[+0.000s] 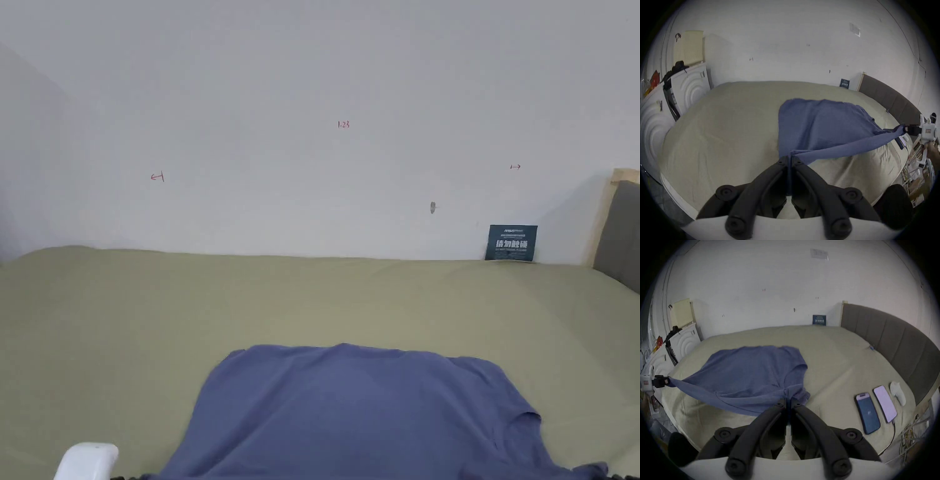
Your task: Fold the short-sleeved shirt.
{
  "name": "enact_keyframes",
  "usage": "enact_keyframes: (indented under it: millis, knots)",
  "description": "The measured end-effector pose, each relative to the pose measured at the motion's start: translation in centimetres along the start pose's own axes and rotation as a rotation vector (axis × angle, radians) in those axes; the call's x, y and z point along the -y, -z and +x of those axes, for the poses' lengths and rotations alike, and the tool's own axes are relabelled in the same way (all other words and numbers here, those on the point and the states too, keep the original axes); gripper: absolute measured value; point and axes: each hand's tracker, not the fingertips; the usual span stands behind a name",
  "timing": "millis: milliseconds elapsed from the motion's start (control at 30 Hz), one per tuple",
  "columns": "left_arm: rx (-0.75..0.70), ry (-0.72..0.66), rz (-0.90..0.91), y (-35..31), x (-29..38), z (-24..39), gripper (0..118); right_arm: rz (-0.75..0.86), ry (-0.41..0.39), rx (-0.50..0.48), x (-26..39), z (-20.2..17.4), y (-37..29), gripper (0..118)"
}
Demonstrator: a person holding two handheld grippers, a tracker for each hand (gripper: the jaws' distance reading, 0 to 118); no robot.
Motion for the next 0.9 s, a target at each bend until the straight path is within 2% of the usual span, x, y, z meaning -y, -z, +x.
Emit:
enact_keyframes:
  millis: [133, 167, 200, 267, 300, 333, 367, 400, 433, 567, 667, 700, 733, 767, 800, 833, 867, 900]
  knots:
    - [0.011, -0.01, -0.056, 2.2, 2.3, -0.9, 6, -0.084, 0.02, 0.015, 2.5, 0.7, 1.2, 4]
    - [0.007, -0.013, -0.068, 2.6, 2.9, -1.1, 15, -0.108, 0.041, 0.018, 2.9, 1.0, 1.4, 5]
    - [0.005, -0.03, -0.088, 3.1, 3.3, -1.5, 37, -0.129, 0.067, 0.013, 3.2, 1.1, 1.5, 10]
    - [-0.021, -0.079, -0.138, 3.3, 3.8, -2.3, 56, -0.153, 0.081, 0.023, 3.5, 1.4, 1.5, 22]
    - [-0.015, -0.115, -0.175, 3.5, 4.1, -2.7, 56, -0.182, 0.089, 0.045, 3.4, 1.6, 1.5, 22]
    - [0.007, -0.16, -0.194, 3.2, 4.3, -3.2, 93, -0.19, 0.093, 0.057, 3.3, 1.8, 1.3, 51]
    - [0.019, -0.193, -0.191, 2.8, 4.2, -3.7, 104, -0.19, 0.091, 0.054, 3.2, 1.8, 0.9, 77]
    - [0.018, -0.201, -0.191, 2.2, 3.8, -3.9, 104, -0.152, 0.096, 0.054, 3.0, 1.9, 0.2, 96]
    - [0.005, -0.186, -0.178, 1.3, 3.4, -3.0, 103, -0.106, 0.095, 0.05, 2.6, 2.0, -0.4, 99]
    - [-0.036, -0.12, -0.057, -1.4, 1.0, -0.7, 103, -0.067, 0.081, 0.068, 0.9, 0.3, -2.2, 98]
    - [-0.043, -0.128, -0.035, -2.3, 0.0, 1.8, 100, -0.069, 0.077, 0.069, 0.4, -1.6, -2.6, 98]
    - [-0.038, -0.137, -0.029, -2.6, -0.1, 2.6, 95, -0.083, 0.078, 0.064, 0.5, -2.2, -2.6, 98]
    - [-0.022, -0.152, -0.029, -2.8, -0.1, 3.5, 79, -0.1, 0.074, 0.056, 0.8, -2.7, -2.4, 95]
    - [0.018, -0.171, -0.032, -2.6, 0.1, 4.3, 54, -0.113, 0.064, 0.031, 1.2, -3.4, -2.2, 84]
    - [0.032, -0.17, -0.031, -2.2, 0.5, 5.0, 21, -0.122, 0.055, 0.013, 1.7, -3.8, -2.0, 63]
    - [0.023, -0.161, -0.037, -1.5, 1.0, 4.9, 0, -0.125, 0.053, 0.016, 2.2, -4.3, -1.7, 22]
    - [-0.023, -0.137, -0.054, -1.2, 1.6, 5.3, 0, -0.151, 0.05, 0.022, 2.7, -4.9, -1.3, 1]
    - [-0.034, -0.113, -0.098, -0.9, 2.1, 5.6, 0, -0.162, 0.054, 0.039, 3.3, -5.4, -1.2, 1]
